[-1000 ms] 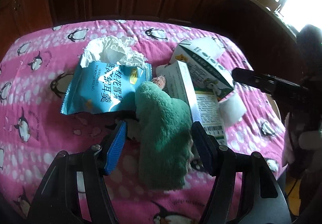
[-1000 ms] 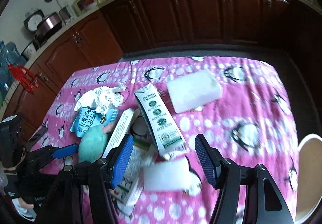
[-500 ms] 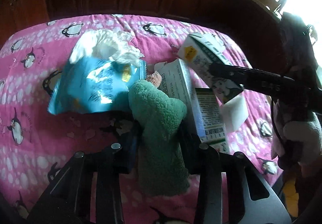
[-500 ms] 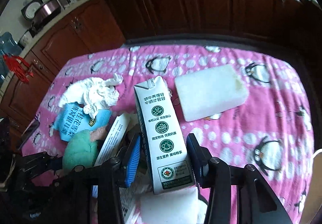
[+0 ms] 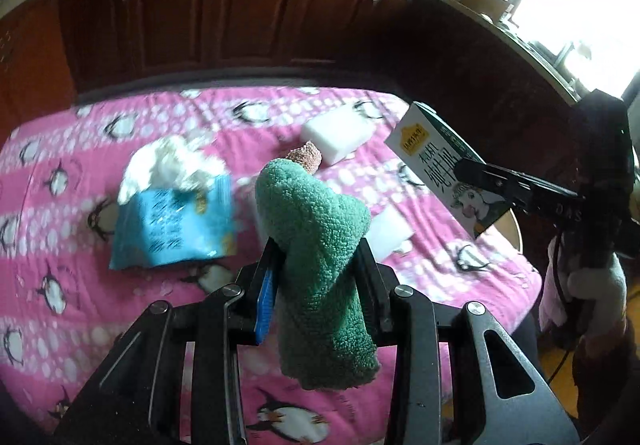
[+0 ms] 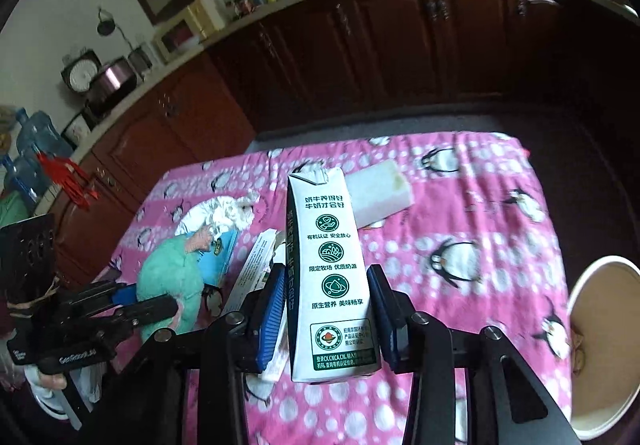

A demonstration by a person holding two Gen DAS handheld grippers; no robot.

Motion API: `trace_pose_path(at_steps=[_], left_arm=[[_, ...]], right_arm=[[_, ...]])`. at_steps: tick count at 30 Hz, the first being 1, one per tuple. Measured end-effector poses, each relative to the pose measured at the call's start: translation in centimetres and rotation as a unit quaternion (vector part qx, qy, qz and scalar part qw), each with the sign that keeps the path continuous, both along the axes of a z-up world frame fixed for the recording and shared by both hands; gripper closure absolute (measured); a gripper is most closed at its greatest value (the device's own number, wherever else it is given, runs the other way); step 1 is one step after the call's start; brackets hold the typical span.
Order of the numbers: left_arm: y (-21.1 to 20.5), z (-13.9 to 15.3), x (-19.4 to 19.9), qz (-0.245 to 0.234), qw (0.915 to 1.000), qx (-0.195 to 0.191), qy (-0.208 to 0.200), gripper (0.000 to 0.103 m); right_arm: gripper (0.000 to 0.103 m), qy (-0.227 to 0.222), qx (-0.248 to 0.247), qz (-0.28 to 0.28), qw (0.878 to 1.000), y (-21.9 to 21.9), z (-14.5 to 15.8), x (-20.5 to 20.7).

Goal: Collect trash
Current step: 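Grasp and lift the green fuzzy cloth with left gripper while right lifts white milk carton, then carry the green cloth and milk carton over the white bucket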

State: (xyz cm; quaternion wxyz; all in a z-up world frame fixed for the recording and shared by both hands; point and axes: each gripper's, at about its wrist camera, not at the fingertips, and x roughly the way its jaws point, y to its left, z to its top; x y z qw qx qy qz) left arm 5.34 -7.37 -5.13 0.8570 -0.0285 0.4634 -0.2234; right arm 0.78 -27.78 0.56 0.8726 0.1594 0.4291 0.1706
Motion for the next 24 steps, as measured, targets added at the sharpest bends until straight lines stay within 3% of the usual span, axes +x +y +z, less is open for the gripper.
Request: trace_pose_path(at_steps=[15,24], left_arm=[[-10.5,2.6,-0.2,-0.091,0.9957,-0.006,-0.018,0.069],[-14.8,2.4,0.5,-0.114,0.9931,0.006,-0.025,0.069]], right_arm=[[0.066,0.0,0.049,-0.153,0.987,-13.5,-0.4,-6.1],[0.066,0.003,0.047,-0.198,0.979,-17.3,0.0,-7.8]])
